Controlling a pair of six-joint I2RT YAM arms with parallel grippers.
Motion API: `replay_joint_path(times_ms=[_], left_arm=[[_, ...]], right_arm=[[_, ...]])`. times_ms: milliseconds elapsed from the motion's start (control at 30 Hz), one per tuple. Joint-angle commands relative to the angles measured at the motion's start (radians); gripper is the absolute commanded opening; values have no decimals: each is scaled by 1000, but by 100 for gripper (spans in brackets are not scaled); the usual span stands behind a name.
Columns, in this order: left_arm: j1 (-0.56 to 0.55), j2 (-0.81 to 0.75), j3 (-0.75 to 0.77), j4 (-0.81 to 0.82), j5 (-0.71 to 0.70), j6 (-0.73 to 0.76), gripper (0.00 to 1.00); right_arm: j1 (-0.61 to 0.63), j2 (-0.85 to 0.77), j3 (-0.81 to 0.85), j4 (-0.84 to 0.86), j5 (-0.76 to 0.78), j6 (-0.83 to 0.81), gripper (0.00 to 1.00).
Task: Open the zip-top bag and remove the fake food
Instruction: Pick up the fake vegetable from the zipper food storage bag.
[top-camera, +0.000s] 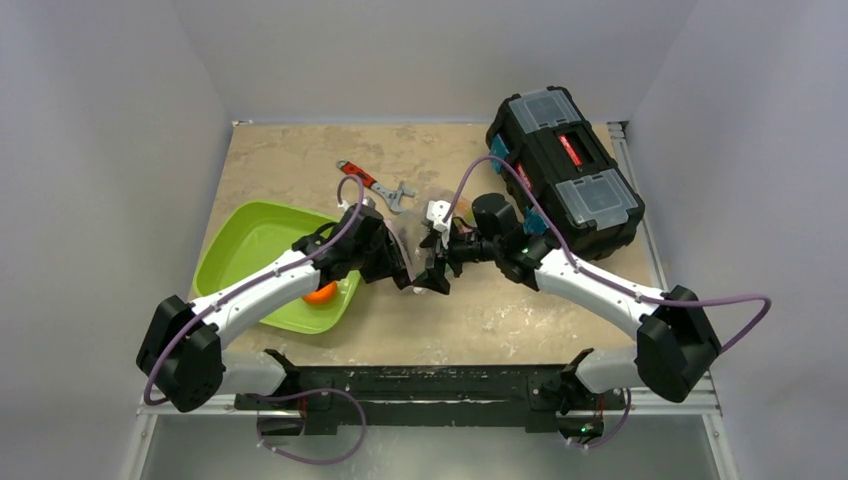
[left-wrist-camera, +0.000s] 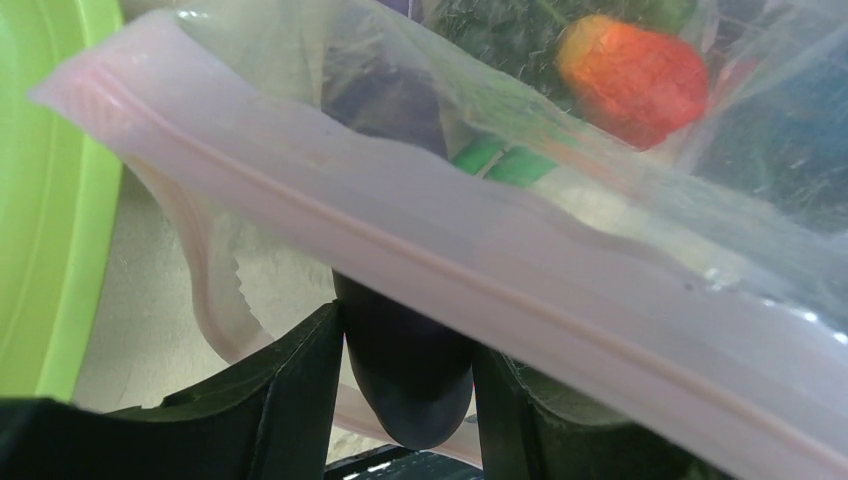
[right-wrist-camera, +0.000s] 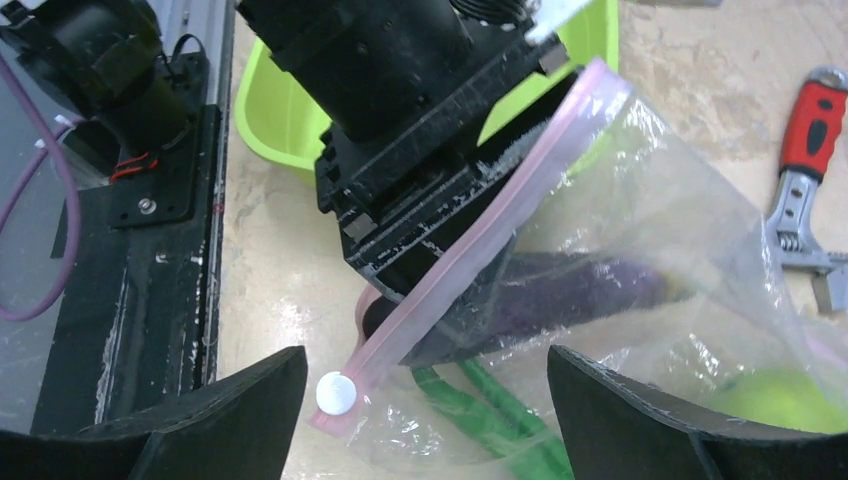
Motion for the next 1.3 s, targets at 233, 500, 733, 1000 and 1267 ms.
replay_joint_path(times_ms=[233, 500, 733, 1000, 1267], left_arm=[[4, -5, 42, 4, -27, -125, 0], [3, -17, 38, 13, -25, -131, 0], [3, -47, 25, 10, -29, -127, 0], [5, -112, -6, 39, -27, -105, 0], [9, -178, -45, 59, 11, -60, 0]], right_arm=[[101, -11, -9, 70, 301, 85, 88], [114, 4, -6, 75, 421, 59, 70], [115, 4, 2, 66, 451, 40, 44], [115, 2, 2, 57, 458, 8, 20], [110, -1, 3, 54, 463, -9, 8]])
